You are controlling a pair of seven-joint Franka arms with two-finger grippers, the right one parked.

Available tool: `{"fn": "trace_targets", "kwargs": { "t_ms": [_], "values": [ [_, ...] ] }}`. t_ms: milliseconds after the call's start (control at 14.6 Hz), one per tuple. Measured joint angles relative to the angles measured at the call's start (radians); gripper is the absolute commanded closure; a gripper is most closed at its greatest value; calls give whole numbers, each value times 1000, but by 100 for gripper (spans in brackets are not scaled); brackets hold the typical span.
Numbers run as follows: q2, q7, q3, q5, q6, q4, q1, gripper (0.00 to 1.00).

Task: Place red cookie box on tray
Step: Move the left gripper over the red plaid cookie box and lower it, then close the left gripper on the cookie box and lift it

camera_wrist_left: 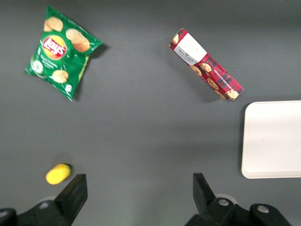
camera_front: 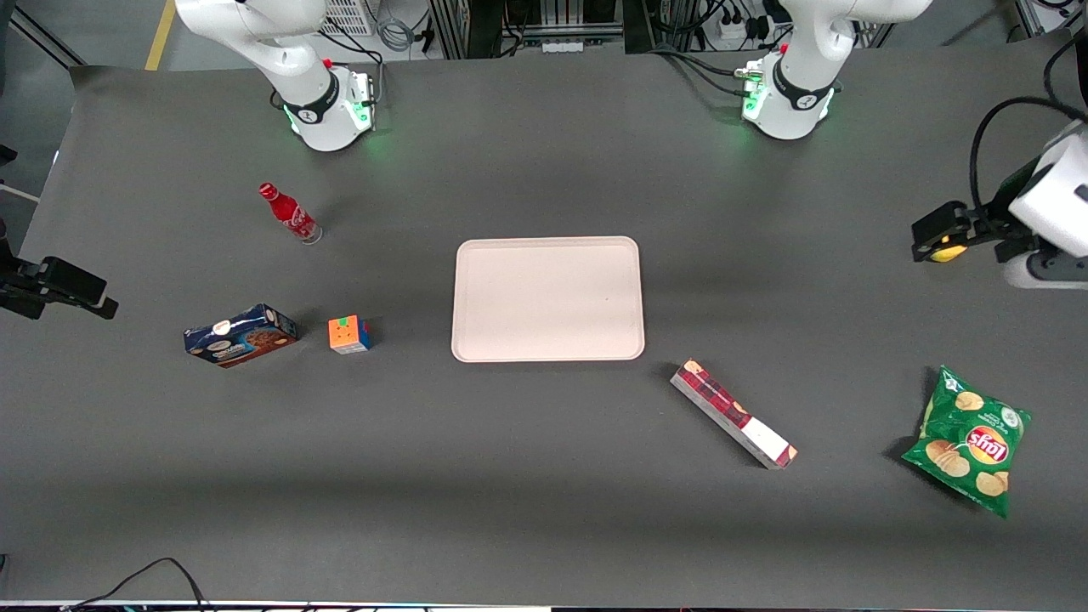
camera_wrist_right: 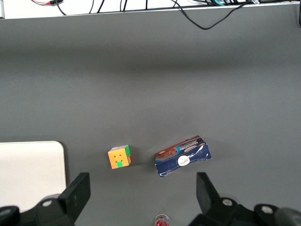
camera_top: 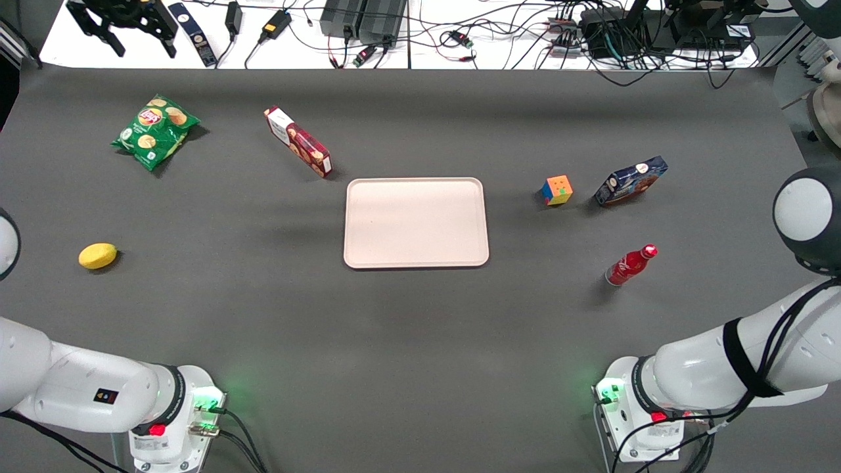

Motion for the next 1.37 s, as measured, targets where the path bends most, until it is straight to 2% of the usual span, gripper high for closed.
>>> {"fn": "trace_targets", "kwargs": {
  "t_ms": [206, 687, 824, 1374],
  "values": [
    [46, -177, -24, -15, 22, 0, -3, 0],
    [215, -659, -133, -16, 233, 0, -21, 0],
    [281, -741, -140, -17, 319, -1, -28, 0],
    [498, -860, -139, -20, 607, -10, -29, 0]
  ]
}}
